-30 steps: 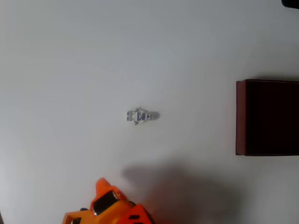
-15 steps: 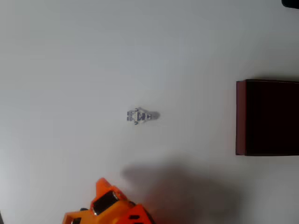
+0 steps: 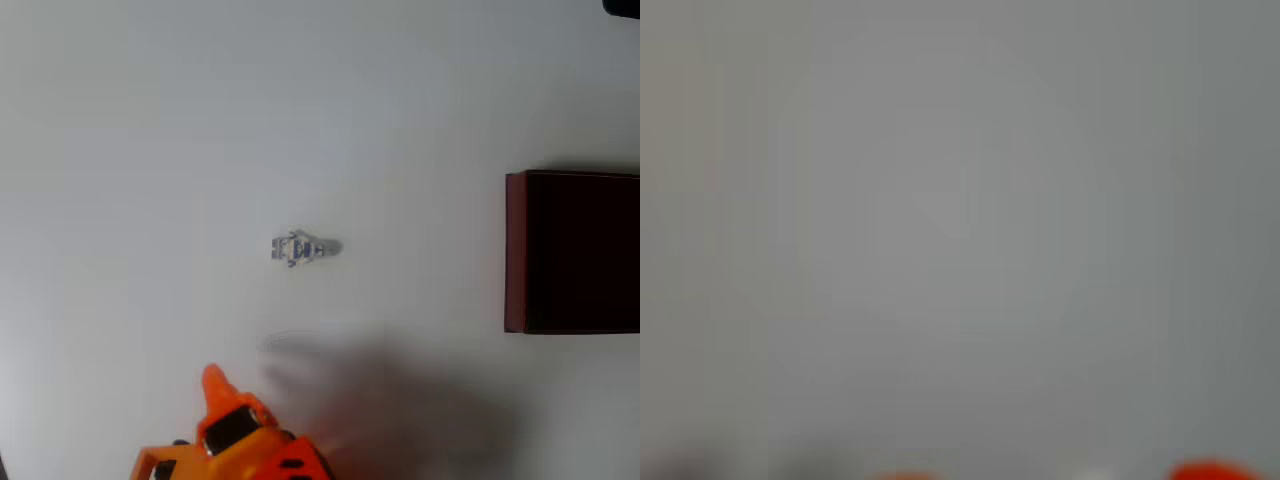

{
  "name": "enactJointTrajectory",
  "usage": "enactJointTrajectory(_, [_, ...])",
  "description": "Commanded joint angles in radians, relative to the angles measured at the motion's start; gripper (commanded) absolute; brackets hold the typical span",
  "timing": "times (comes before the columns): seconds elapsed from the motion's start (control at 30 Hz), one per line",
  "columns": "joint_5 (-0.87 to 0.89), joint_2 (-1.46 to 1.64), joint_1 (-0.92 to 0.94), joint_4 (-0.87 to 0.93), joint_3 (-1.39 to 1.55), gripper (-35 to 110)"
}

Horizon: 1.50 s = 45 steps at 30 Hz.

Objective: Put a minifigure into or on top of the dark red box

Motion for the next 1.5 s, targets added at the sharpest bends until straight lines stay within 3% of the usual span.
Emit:
enactJointTrajectory(0.0, [0.017, -0.006, 0.015, 0.000, -0.034, 16])
enactJointTrajectory(0.27, [0.041, -0.052, 0.098, -0.106, -0.103, 19])
enactJointTrajectory(0.53, [0.025, -0.506, 0.207, -0.201, -0.342, 22])
enactJointTrajectory(0.93, [0.041, -0.773, 0.377, -0.261, -0.456, 24])
enactJointTrajectory(1.23, [0.018, -1.201, 0.394, -0.278, -0.675, 25])
enactJointTrajectory(1.47, [0.049, -1.333, 0.423, -0.348, -0.709, 25])
